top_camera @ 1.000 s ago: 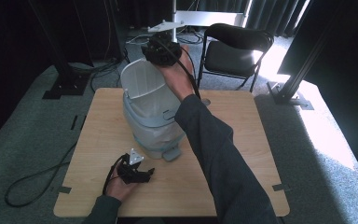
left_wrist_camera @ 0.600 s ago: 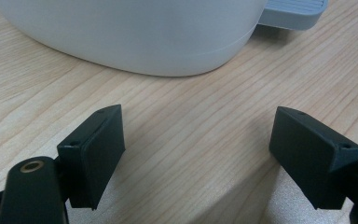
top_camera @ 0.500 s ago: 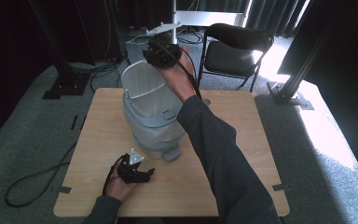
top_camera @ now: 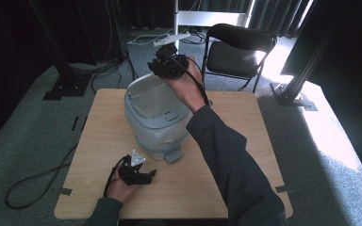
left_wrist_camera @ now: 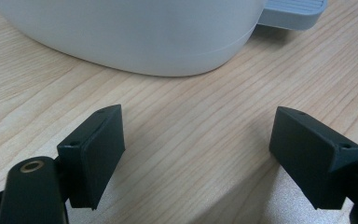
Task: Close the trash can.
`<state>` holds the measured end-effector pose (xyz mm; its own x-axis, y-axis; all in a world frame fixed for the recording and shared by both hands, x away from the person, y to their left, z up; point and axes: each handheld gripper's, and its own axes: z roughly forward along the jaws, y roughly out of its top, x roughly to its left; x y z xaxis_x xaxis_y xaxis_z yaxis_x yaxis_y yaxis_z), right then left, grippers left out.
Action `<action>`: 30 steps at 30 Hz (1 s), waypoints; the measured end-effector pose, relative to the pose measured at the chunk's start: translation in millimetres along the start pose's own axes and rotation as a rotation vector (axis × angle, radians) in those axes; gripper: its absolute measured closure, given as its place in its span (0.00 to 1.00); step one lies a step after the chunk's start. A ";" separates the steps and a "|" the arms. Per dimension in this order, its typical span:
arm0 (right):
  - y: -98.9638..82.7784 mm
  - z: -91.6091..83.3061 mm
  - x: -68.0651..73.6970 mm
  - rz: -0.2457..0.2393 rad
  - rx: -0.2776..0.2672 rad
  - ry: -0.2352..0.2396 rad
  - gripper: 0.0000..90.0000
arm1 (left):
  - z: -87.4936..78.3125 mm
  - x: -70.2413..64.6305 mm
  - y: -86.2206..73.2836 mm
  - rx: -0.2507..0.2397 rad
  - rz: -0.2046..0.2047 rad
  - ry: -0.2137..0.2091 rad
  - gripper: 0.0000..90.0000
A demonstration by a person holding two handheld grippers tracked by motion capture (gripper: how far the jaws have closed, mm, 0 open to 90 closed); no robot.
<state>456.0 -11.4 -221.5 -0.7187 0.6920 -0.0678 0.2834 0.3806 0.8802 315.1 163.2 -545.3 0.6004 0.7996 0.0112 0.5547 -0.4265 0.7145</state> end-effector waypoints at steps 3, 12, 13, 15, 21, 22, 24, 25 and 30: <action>-6.4 -3.9 1.0 -0.006 0.001 0.011 0.83 | 0.1 0.0 0.0 0.000 0.000 0.001 0.20; -32.9 -12.6 3.5 -0.001 -0.011 0.055 0.83 | 0.2 0.0 0.4 0.001 0.001 0.000 0.20; -36.3 -13.5 4.0 -0.001 -0.012 0.056 0.83 | 0.4 0.0 0.4 0.001 0.000 -0.002 0.20; -42.7 -15.1 4.3 0.004 -0.015 0.065 0.83 | 0.3 0.2 0.6 0.002 0.003 0.000 0.20; -58.1 -19.6 4.2 0.020 -0.026 0.089 0.83 | 0.4 0.3 0.7 0.002 0.005 -0.001 0.20; -60.4 -20.4 4.4 0.025 -0.029 0.091 0.84 | 0.4 0.3 0.7 0.003 0.005 -0.001 0.20; -64.6 -21.3 4.8 0.029 -0.035 0.096 0.84 | 0.4 0.3 0.7 0.002 0.005 -0.001 0.20; -66.7 -21.8 5.2 0.031 -0.036 0.098 0.84 | 0.4 0.3 0.7 0.002 0.005 -0.001 0.20; -78.5 -23.4 7.4 0.025 -0.036 0.105 0.86 | 0.5 0.4 0.9 0.004 0.006 -0.001 0.20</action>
<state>413.6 -50.5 -280.2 -0.7750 0.6320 0.0024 0.2806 0.3406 0.8974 316.1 162.9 -545.0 0.6040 0.7969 0.0145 0.5534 -0.4324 0.7119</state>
